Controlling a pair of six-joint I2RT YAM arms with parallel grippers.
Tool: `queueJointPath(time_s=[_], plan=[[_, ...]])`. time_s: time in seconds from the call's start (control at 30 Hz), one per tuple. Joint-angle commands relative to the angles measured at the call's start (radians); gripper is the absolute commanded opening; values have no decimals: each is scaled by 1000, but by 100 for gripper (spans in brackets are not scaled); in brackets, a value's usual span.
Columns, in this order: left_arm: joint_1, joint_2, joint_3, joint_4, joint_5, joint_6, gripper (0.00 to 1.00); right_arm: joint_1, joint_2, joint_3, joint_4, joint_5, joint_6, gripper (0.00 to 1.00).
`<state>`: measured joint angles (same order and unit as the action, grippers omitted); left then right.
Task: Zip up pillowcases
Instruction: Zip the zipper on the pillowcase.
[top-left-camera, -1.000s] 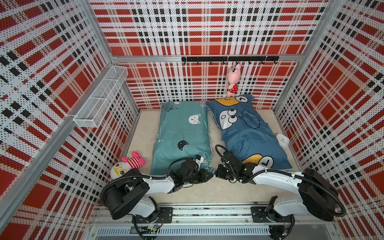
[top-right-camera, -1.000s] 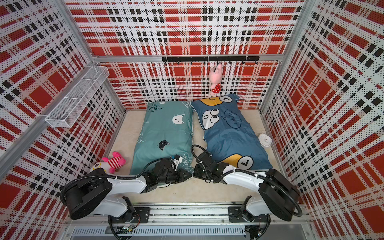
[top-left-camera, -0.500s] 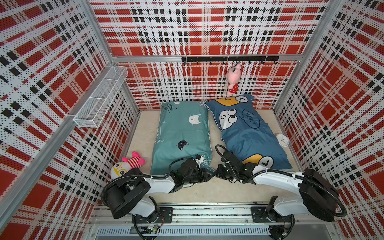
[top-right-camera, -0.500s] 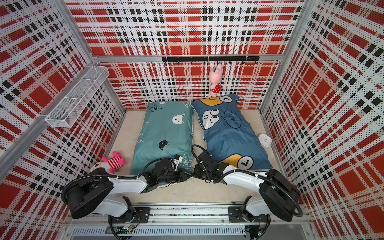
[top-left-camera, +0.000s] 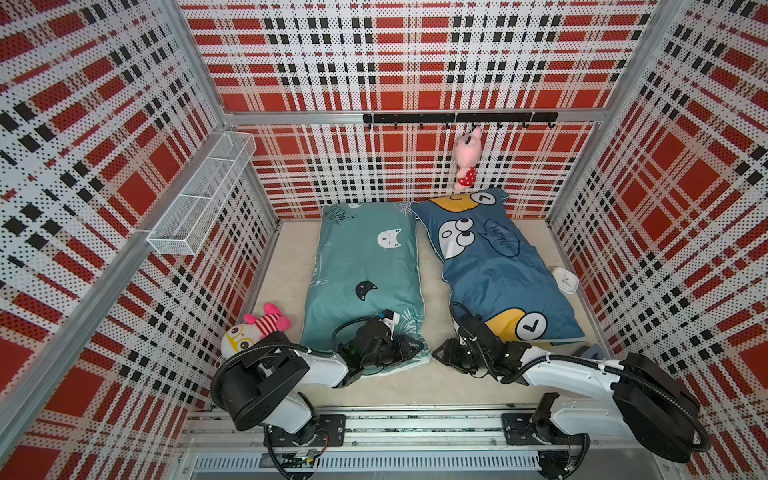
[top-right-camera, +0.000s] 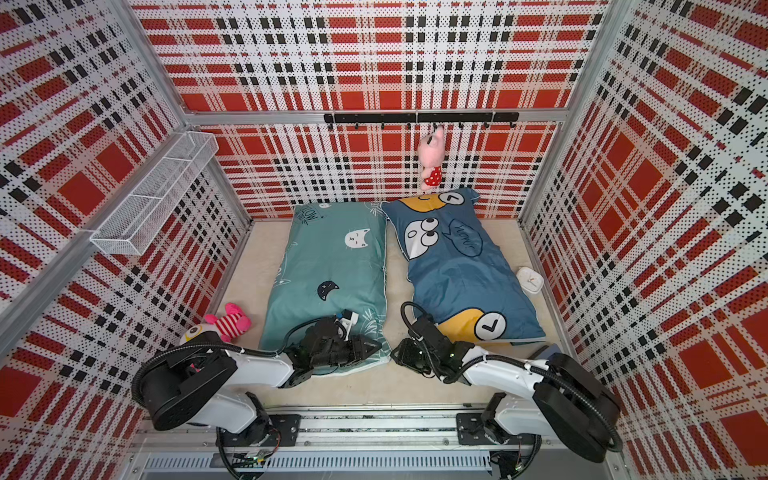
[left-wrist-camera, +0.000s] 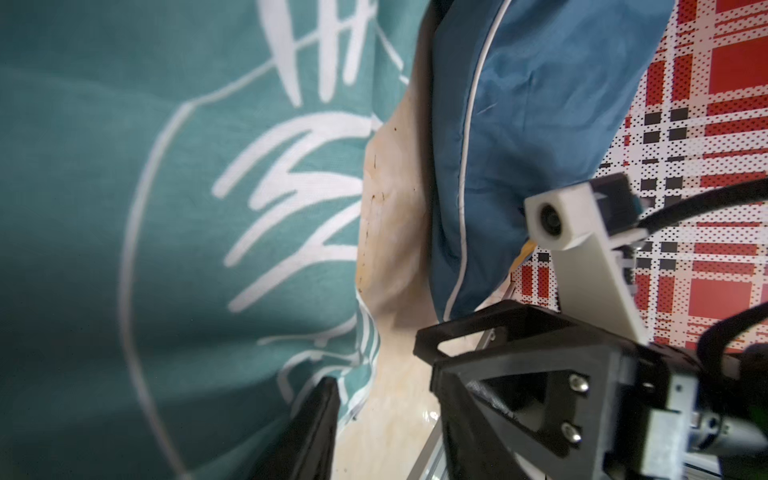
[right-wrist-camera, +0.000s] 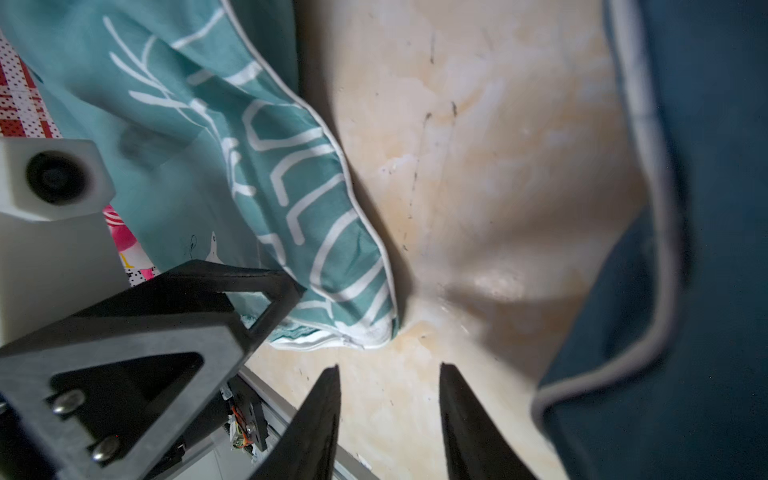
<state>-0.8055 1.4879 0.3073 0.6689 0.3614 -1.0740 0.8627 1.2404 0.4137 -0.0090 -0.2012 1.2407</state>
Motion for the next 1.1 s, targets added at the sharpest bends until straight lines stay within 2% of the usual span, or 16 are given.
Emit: queueJointPath(time_s=[0.0,0.13,0.27,0.4,0.83,0.93,1.07], plan=[[5,9,-12,44,-5,-4,45,-2,12,-15,111,-20,57,43],[15,17,-28,44,-30,-1,44,4,71,-11,154,-20,66,40],[60,50,-61,62,-72,4,43,21,109,-28,221,-8,104,40],[102,107,-82,134,-66,-11,43,33,132,-17,220,5,112,40],[107,158,-125,226,-61,-47,42,45,257,11,302,55,143,40],[108,148,-131,228,-62,-49,42,46,282,10,341,73,160,35],[106,114,-142,227,-66,-53,42,51,247,20,301,112,157,17]])
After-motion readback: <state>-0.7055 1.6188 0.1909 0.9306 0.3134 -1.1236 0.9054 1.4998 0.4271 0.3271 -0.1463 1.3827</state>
